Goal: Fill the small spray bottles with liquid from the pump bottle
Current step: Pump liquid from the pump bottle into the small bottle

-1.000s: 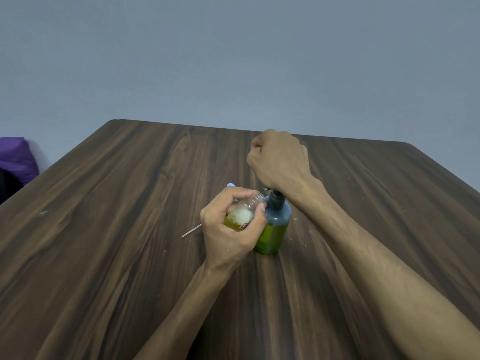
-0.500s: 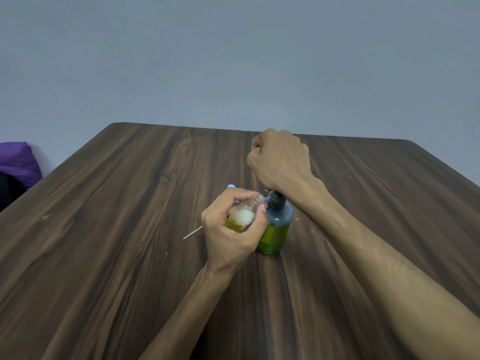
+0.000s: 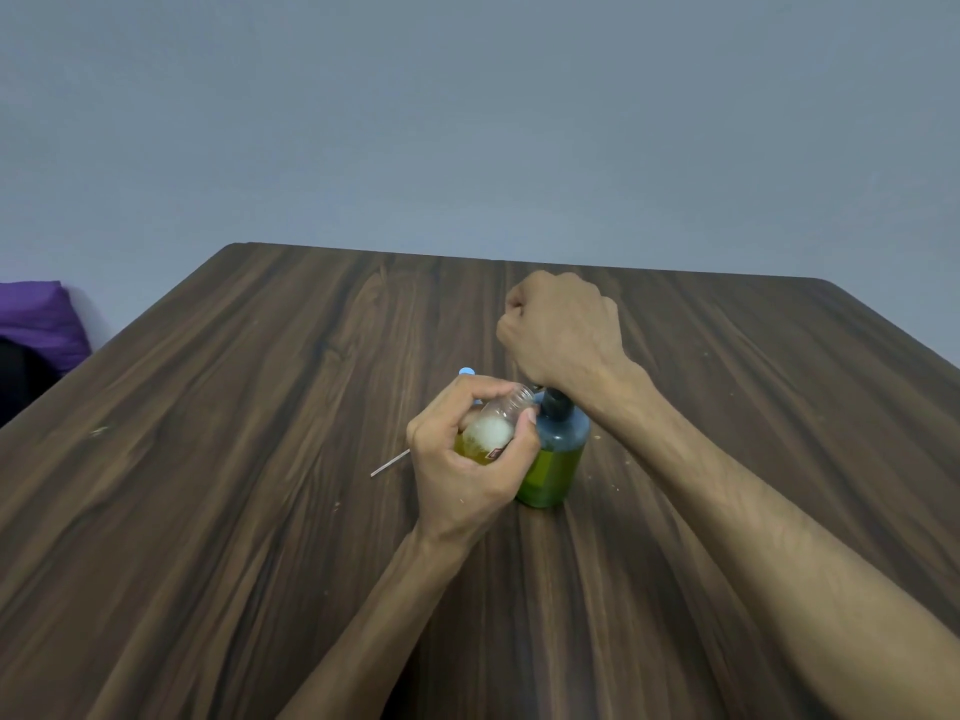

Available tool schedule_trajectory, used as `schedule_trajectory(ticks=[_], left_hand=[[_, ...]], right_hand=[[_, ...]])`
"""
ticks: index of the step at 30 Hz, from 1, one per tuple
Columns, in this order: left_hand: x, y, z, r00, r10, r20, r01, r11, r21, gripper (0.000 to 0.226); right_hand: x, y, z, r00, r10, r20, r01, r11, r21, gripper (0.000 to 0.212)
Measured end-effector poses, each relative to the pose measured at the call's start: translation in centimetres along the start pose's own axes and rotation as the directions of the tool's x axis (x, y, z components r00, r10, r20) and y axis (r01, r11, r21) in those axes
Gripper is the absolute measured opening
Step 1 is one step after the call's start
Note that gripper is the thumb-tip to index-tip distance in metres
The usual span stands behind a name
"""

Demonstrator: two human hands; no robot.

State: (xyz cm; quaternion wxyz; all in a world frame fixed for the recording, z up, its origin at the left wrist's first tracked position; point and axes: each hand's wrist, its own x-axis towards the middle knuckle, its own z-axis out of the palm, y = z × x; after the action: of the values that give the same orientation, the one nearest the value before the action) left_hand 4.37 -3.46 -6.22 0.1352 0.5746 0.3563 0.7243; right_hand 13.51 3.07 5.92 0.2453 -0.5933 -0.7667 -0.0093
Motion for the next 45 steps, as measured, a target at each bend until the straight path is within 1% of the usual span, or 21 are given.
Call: schedule_trajectory(ticks=[4,8,12,15,16,20,24,28,31,32,35,36,39,43,45], left_hand=[[-0.09,0.02,0.08,1.000,-0.005,-0.006,0.005,1.000,0.011,0.014],[-0.10,-0.05,0.03,1.000,-0.012,0.000,0.012,1.000,0.013,0.015],[-0.17,-0.12,0.07,1.000,-0.010,-0.012,0.010,1.000,0.008,0.014],[-0.05,-0.04,0.13,1.000,-0.017,-0.007,0.017,1.000,0.014,0.015],[-0.06,-0.03,0.12,1.000,-0.015,-0.009,0.015,1.000,0.018,0.014],[-0.11,-0.03,0.14,1.000,-0.018,-0.014,0.018,1.000,0.017,0.015],[-0.03,-0.06,0.16,1.000,-0.012,-0.014,0.012,1.000,0.029,0.015],[-0.09,-0.08,0.07,1.000,-0.005,-0.014,0.005,1.000,0.023,0.016],[-0.05,0.18,0.08,1.000,-0.014,-0.007,0.015,1.000,0.019,0.016],[-0.06,0.17,0.06,1.000,-0.008,-0.008,0.009,1.000,0.024,0.016],[-0.09,0.03,0.00,1.000,0.000,-0.008,0.000,1.000,0.017,0.015],[-0.05,0.04,0.01,1.000,-0.003,-0.006,0.003,1.000,0.013,0.014],[-0.02,0.20,0.00,1.000,-0.014,0.004,0.014,1.000,0.013,0.014],[-0.06,0.19,0.04,1.000,-0.002,-0.002,0.002,1.000,0.027,0.014],[0.01,0.17,0.08,1.000,-0.007,-0.002,0.007,0.999,0.035,0.014]], right_hand=[[0.42,0.01,-0.70,0.996,0.006,-0.087,-0.003,0.999,0.036,0.025],[0.04,0.00,-0.09,1.000,0.009,-0.023,-0.009,1.000,0.009,0.026],[0.36,0.05,-0.51,0.996,0.003,-0.084,-0.002,1.000,0.017,0.021],[0.15,-0.01,0.04,1.000,0.007,-0.009,-0.007,1.000,-0.005,0.022],[0.16,-0.01,-0.04,1.000,0.003,-0.004,-0.003,1.000,-0.011,0.022],[0.51,0.00,-0.82,0.996,-0.014,-0.084,0.016,1.000,0.016,0.021],[0.16,-0.07,-0.11,1.000,-0.002,-0.006,0.001,1.000,-0.013,0.022],[0.30,0.05,-0.55,0.998,-0.012,-0.067,0.014,1.000,0.024,0.021],[0.08,-0.06,-0.18,1.000,-0.012,-0.009,0.012,1.000,-0.001,0.025],[0.10,-0.12,-0.29,1.000,-0.016,-0.011,0.016,1.000,-0.005,0.025],[0.34,-0.12,-0.77,0.996,-0.016,-0.087,0.017,1.000,0.016,0.022],[0.35,-0.11,-0.69,0.996,-0.012,-0.090,0.014,1.000,0.020,0.023],[0.01,-0.14,-0.24,1.000,0.005,-0.025,-0.005,1.000,0.009,0.027],[0.21,-0.03,-0.69,0.995,-0.001,-0.103,0.003,1.000,0.017,0.024],[0.22,-0.05,-0.27,0.998,0.002,-0.065,-0.001,1.000,0.014,0.025]])
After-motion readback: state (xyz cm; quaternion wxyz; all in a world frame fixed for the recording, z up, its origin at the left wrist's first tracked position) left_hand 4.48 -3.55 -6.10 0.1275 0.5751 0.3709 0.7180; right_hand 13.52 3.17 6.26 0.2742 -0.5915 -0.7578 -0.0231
